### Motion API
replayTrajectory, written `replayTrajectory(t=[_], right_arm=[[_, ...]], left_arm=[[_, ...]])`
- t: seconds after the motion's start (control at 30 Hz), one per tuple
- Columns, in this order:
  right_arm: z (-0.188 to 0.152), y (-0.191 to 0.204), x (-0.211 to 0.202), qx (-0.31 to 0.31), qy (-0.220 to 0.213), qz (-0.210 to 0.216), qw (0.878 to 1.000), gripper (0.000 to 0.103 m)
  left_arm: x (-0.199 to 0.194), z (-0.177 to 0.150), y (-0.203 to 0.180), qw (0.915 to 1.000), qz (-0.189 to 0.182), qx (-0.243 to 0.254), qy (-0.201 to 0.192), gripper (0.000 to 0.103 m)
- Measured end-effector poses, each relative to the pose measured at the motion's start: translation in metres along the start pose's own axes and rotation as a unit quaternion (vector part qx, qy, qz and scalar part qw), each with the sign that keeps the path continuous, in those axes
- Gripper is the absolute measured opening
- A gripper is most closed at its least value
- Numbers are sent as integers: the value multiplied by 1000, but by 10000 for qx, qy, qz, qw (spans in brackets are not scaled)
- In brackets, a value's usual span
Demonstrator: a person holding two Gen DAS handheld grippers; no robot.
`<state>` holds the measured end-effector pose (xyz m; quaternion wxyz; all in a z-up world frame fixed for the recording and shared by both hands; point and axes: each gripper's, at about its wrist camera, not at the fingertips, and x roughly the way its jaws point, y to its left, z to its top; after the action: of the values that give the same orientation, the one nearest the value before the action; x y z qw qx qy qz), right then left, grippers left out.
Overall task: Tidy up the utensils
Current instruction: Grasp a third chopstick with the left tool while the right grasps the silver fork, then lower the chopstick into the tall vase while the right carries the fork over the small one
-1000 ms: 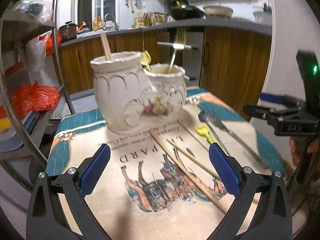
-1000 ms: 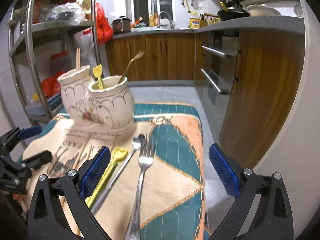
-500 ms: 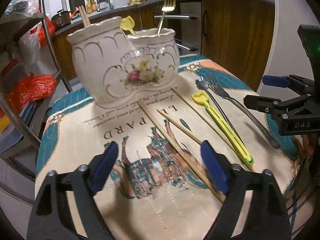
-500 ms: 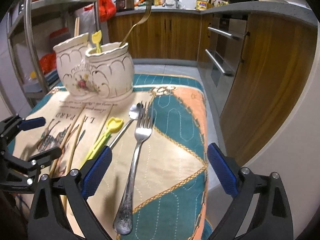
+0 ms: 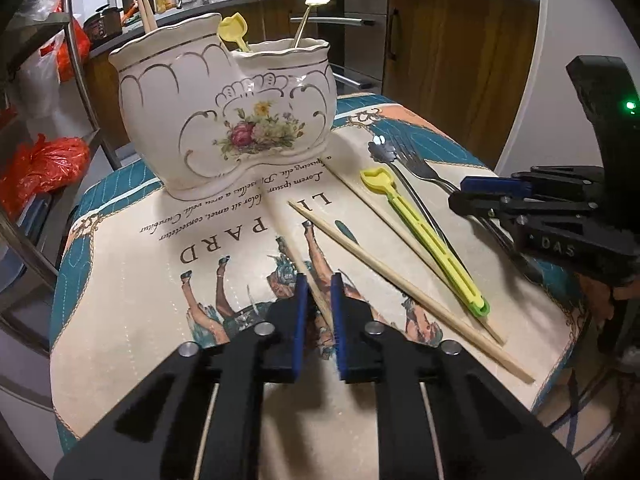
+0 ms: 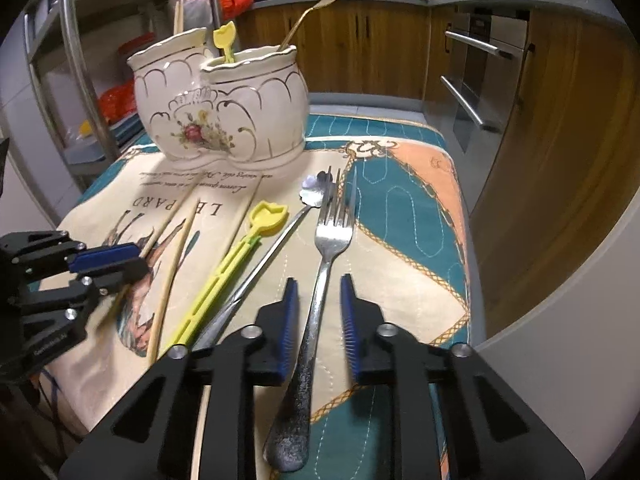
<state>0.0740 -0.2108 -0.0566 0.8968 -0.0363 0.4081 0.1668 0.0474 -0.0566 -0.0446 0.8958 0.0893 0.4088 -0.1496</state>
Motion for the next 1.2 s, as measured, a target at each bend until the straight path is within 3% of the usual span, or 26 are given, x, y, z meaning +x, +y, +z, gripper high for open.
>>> replayTrajectory(t=[0.03,0.17,0.43,0.57,0.93,1.07,1.2], right_arm=[[0,0,0,19,-1,13,10000,10],[0,-3,-1,60,-27,29,10000,6],[2,-3,0,23,48,21,10000,6],[4,-1,3,-18,71,-17,10000,10],[4,-1,6,4,-39,30,10000,6],[5,-2,-2,12,-226,55,9997,6],[10,-4,-20,25,-674,144,9976,6]], left_arm=[[-2,-1,1,10000,8,37,-7,6],[-10,-4,11,9999,31,107,10,5],[-18,-11,34,9995,-68,144,256,5],[-16,-8,41,9993,-241,-125,272,6],[2,6,38,9994,-170,-243,167,7],[0,5,38,9997,-205,-145,36,5],[-13,5,44,9988,-323,-234,-275,5]])
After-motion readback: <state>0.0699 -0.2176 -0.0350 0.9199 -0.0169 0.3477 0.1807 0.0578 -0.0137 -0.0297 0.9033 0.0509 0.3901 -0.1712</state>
